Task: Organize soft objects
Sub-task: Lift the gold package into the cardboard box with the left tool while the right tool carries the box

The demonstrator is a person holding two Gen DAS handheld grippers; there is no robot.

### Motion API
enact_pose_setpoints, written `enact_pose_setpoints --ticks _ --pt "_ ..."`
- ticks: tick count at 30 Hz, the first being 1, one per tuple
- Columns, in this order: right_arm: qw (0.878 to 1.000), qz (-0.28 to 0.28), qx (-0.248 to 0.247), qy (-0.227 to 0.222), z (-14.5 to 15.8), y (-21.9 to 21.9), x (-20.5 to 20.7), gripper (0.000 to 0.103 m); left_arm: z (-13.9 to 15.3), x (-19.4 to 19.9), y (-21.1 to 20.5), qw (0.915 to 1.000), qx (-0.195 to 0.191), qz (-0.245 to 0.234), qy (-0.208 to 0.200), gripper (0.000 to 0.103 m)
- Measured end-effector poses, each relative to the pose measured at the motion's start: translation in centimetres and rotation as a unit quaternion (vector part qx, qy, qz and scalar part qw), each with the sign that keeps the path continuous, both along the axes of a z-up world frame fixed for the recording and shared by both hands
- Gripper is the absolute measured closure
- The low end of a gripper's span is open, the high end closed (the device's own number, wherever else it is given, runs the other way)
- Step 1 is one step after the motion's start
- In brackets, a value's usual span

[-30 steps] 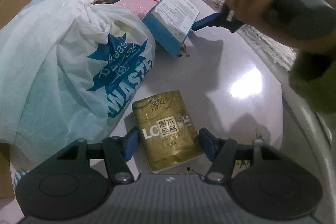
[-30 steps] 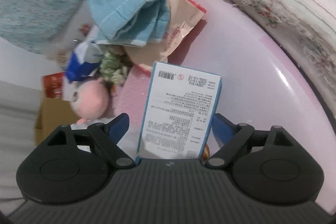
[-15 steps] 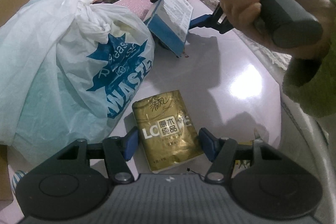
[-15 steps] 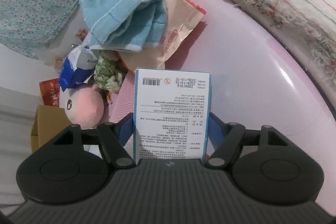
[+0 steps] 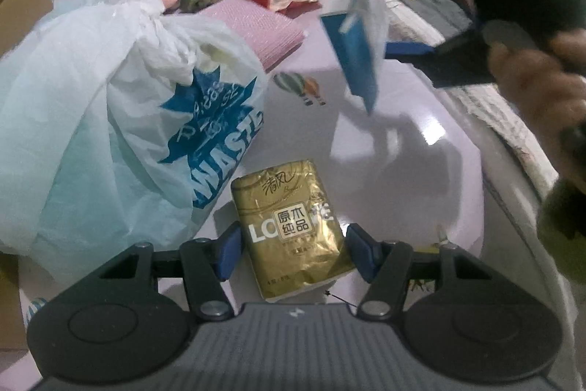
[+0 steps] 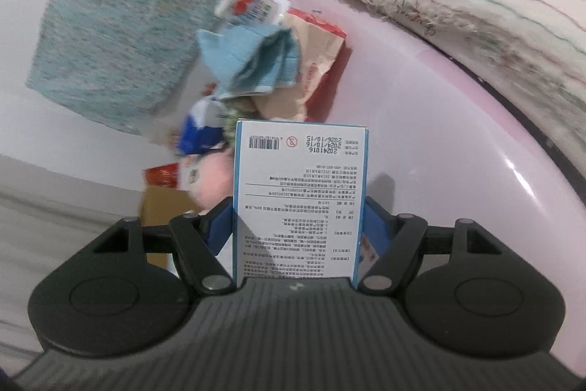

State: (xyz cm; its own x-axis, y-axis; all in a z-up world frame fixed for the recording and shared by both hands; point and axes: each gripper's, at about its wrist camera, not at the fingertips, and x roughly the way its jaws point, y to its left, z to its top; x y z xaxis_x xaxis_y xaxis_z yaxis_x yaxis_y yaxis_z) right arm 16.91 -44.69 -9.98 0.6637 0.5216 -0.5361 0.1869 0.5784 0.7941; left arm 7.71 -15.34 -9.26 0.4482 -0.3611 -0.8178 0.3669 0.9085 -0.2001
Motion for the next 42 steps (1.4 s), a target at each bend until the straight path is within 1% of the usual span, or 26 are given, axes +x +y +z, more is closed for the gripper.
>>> enact_pose_setpoints --ticks 4,8,12,15,19,21,25,29,32,34,37,40,42 --pt "0.999 0.006 0.028 -0.027 1.2 -1.0 -2.8 0.032 1.7 -1.1 0.5 0.9995 -0.006 -0.017 -0.027 0.041" --pt "0.998 0.015 0.036 -0.057 2.9 -1.3 -5.3 0.032 3.8 -2.7 1.3 0.9981 -0.021 -0.029 -0.050 0.041" --pt "0.995 0.031 0.040 -0.082 4.5 -0.5 -6.6 0.032 6.2 -4.1 2.5 0.9957 -0.033 -0.036 -0.079 0.041" --pt "0.993 0.050 0.046 -0.094 5.7 0.6 -7.4 0.032 8.1 -5.3 3.6 0.9940 -0.042 -0.031 -0.096 0.041" --pt "0.990 0.078 0.057 -0.107 7.2 2.6 -8.0 0.032 10.2 -6.0 5.8 0.9918 -0.058 -0.007 -0.114 0.041" --pt "0.987 0.095 0.062 -0.116 8.1 4.0 -8.0 0.032 11.4 -6.2 7.1 0.9900 -0.058 0.010 -0.128 0.041" --pt "0.980 0.135 0.070 -0.129 9.8 7.5 -7.1 0.032 13.6 -6.4 10.7 0.9849 -0.047 0.051 -0.158 0.041" --pt "0.972 0.180 0.073 -0.132 11.2 11.8 -5.4 0.031 15.0 -6.0 14.9 0.9785 -0.034 0.103 -0.176 0.041" --pt "0.967 0.211 0.073 -0.127 12.2 15.6 -3.7 0.031 15.6 -4.7 18.0 0.9742 -0.025 0.136 -0.178 0.041" --pt "0.963 0.228 0.068 -0.124 13.0 18.0 -2.5 0.031 15.8 -3.3 20.0 0.9735 -0.018 0.152 -0.169 0.041" --pt "0.960 0.245 0.064 -0.121 13.7 21.3 -0.6 0.032 15.8 -0.4 22.7 0.9748 -0.020 0.170 -0.143 0.041" --pt "0.958 0.255 0.058 -0.117 14.2 24.1 1.1 0.032 15.5 2.8 25.2 0.9763 -0.032 0.185 -0.108 0.041" --pt "0.958 0.257 0.055 -0.115 14.6 25.5 2.2 0.032 15.2 5.2 26.7 0.9754 -0.040 0.200 -0.084 0.041"
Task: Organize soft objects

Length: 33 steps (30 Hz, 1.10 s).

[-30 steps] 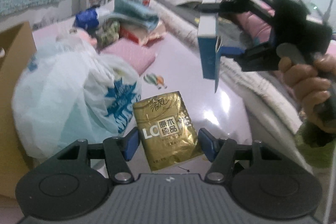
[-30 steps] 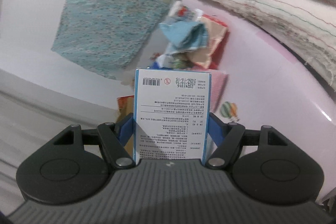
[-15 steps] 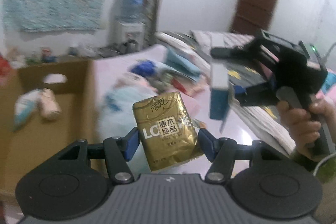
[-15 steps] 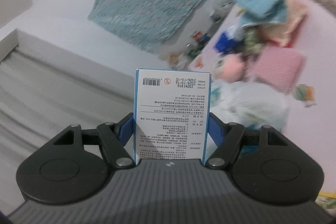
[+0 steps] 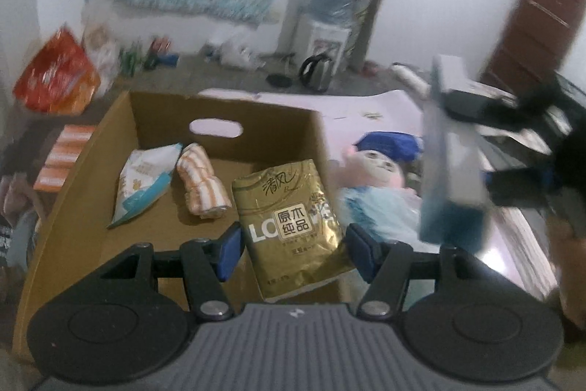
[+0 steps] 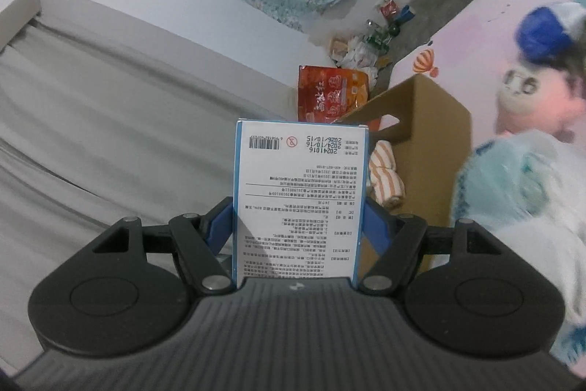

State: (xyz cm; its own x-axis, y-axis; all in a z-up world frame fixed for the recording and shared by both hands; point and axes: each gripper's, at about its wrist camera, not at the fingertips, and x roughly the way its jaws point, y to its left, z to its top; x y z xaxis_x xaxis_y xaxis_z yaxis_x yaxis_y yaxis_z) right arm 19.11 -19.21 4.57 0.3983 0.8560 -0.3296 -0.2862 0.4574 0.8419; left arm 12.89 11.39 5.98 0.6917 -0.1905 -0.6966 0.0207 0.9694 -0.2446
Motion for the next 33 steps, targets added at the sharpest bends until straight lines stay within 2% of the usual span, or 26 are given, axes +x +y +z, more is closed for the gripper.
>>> enact_pose_setpoints --ticks 5,9,16,22,24,28,33 --pt "1.000 0.001 0.009 -0.002 0.1 1.6 2.0 0.031 -1.6 6.1 3.3 0.9970 -0.048 0.030 0.053 0.041" --pt "1.000 -0.003 0.017 0.007 -1.3 1.2 3.5 0.031 -3.9 10.8 4.1 0.9911 -0.077 0.044 0.099 0.041" --pt "0.999 -0.010 0.028 0.027 -3.4 0.2 4.9 0.031 -8.8 17.0 4.2 0.9835 -0.095 0.064 0.140 0.041" --pt "0.998 -0.009 0.041 0.037 -4.2 -1.1 5.4 0.031 -11.9 19.6 4.8 0.9778 -0.111 0.058 0.168 0.041" --pt "0.998 -0.009 0.040 0.039 -4.3 -1.2 5.6 0.031 -12.8 20.1 4.9 0.9767 -0.111 0.043 0.179 0.041" --pt "0.998 -0.009 0.037 0.040 -4.3 -1.5 5.6 0.031 -13.6 20.0 5.3 0.9771 -0.081 0.044 0.192 0.041" --pt "0.999 -0.015 0.028 0.041 -4.4 -1.2 5.8 0.031 -12.9 19.4 5.1 0.9789 -0.053 0.036 0.194 0.041"
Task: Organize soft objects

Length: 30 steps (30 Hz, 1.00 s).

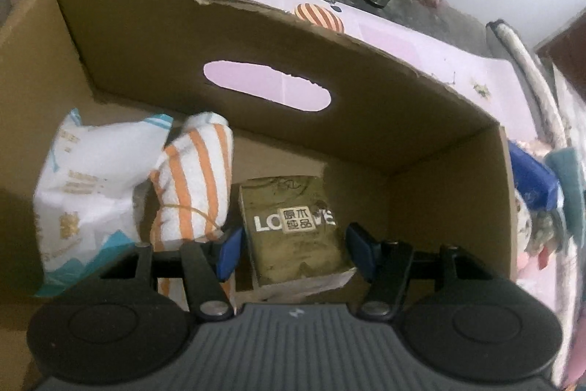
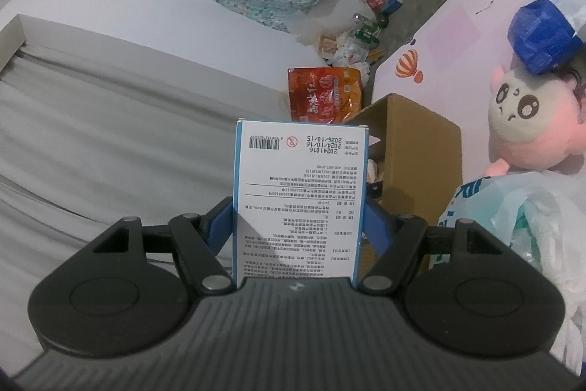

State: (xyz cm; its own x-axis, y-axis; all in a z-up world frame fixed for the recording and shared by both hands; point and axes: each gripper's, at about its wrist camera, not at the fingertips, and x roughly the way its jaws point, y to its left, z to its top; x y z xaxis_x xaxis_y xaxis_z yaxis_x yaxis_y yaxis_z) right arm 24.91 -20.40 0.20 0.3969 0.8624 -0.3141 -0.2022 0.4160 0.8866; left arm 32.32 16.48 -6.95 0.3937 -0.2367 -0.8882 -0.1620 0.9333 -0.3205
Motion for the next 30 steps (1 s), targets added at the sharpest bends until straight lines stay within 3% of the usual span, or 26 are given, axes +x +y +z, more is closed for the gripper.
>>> enact_pose_setpoints --ticks 2,5,11,15,18,22,25,30 --pt "1.000 -0.001 -0.002 0.002 0.0 0.3 0.0 0.031 0.2 -0.2 -0.3 0.9999 0.014 -0.004 0.001 0.040" --pt "1.000 0.002 -0.007 0.003 0.1 1.0 0.1 0.031 0.6 -0.5 -0.3 0.9999 0.013 -0.002 -0.004 0.028" --pt "1.000 0.018 -0.014 0.000 0.6 3.9 1.9 0.031 3.5 -3.1 0.7 0.9984 -0.009 0.040 -0.038 0.028" --pt "1.000 0.017 -0.015 -0.005 0.8 5.5 3.1 0.031 7.3 -6.1 2.1 0.9918 -0.045 0.080 -0.089 0.028" --pt "1.000 0.009 -0.006 -0.001 0.7 5.8 3.7 0.031 10.5 -8.7 2.8 0.9838 -0.070 0.084 -0.142 0.028" --pt "1.000 0.002 0.001 0.010 0.2 6.2 4.3 0.031 14.0 -11.1 2.6 0.9698 -0.095 0.069 -0.214 0.028" --pt "1.000 0.005 0.001 0.026 -0.4 6.8 4.6 0.031 15.4 -13.0 1.4 0.9625 -0.102 0.028 -0.250 0.025" --pt "0.998 0.018 0.015 0.052 -1.5 8.3 5.1 0.031 15.9 -14.3 -1.9 0.9606 -0.060 -0.045 -0.267 0.024"
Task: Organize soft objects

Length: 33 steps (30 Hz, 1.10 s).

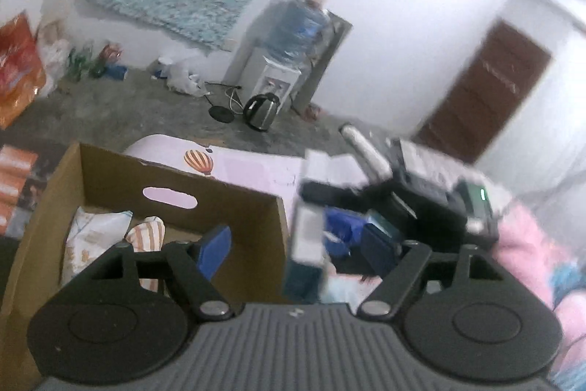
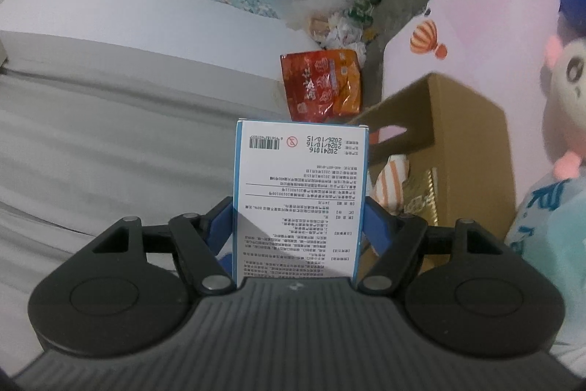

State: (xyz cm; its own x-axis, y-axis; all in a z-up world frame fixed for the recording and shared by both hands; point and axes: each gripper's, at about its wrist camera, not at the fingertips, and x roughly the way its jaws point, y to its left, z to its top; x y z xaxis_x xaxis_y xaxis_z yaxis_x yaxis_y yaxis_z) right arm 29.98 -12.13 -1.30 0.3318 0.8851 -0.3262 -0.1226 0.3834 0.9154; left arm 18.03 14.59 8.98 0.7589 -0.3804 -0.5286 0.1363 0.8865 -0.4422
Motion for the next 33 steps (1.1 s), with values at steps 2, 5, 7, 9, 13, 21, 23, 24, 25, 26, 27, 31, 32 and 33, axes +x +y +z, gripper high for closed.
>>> enact_pose_setpoints --ticks 2,5,7,9,13,21,23,24,25,26,27,31,32,33 --pt "1.000 0.013 0.009 0.008 -0.3 0.6 -0.1 0.031 -0.4 0.2 -1.0 0.9997 0.024 -0.005 0.005 0.025" --pt "0.999 0.029 0.012 0.013 -0.4 1.2 -0.5 0.031 -1.2 0.8 -1.9 0.9990 0.042 -0.005 0.017 0.032" --pt "0.999 0.040 0.015 0.018 -0.5 1.5 -0.7 0.031 -1.6 1.3 -2.0 0.9985 0.050 -0.005 0.023 0.042" --pt "0.998 0.049 0.016 0.021 -0.5 1.7 -0.9 0.031 -1.9 1.7 -2.2 0.9981 0.055 -0.002 0.028 0.052" --pt "0.998 0.057 0.013 0.020 -0.6 2.0 -0.9 0.032 -2.6 2.3 -1.8 0.9977 0.056 -0.001 0.039 0.076" --pt "0.999 0.032 0.006 0.005 -1.2 -0.4 0.0 0.030 -4.2 4.8 -2.5 0.9962 0.053 0.029 0.063 0.082" --pt "1.000 0.022 0.013 0.005 -1.4 -1.8 0.0 0.030 -4.9 5.8 -2.5 0.9947 0.049 0.040 0.081 0.082" --pt "1.000 0.018 0.016 0.002 -1.4 -2.6 -0.1 0.030 -5.3 6.4 -2.5 0.9939 0.047 0.046 0.088 0.082" --pt "1.000 0.015 0.019 0.000 -1.4 -3.2 -0.3 0.030 -5.7 6.9 -2.6 0.9928 0.049 0.054 0.095 0.082" --pt "1.000 0.013 0.024 -0.002 -1.4 -3.9 -0.5 0.030 -6.1 7.5 -2.7 0.9916 0.052 0.061 0.101 0.082" --pt "1.000 0.011 0.028 -0.004 -1.4 -4.6 -0.7 0.029 -6.5 8.0 -2.8 0.9905 0.056 0.068 0.106 0.082" --pt "0.999 0.002 0.043 -0.010 -1.5 -7.0 -1.5 0.029 -8.4 10.7 -3.4 0.9837 0.072 0.092 0.137 0.082" --pt "0.999 0.001 0.047 -0.010 -1.6 -7.6 -1.7 0.029 -8.9 11.3 -3.5 0.9819 0.075 0.097 0.145 0.082" --pt "0.999 -0.001 0.051 -0.011 -1.7 -8.0 -1.9 0.029 -9.4 11.7 -3.6 0.9805 0.076 0.099 0.152 0.082"
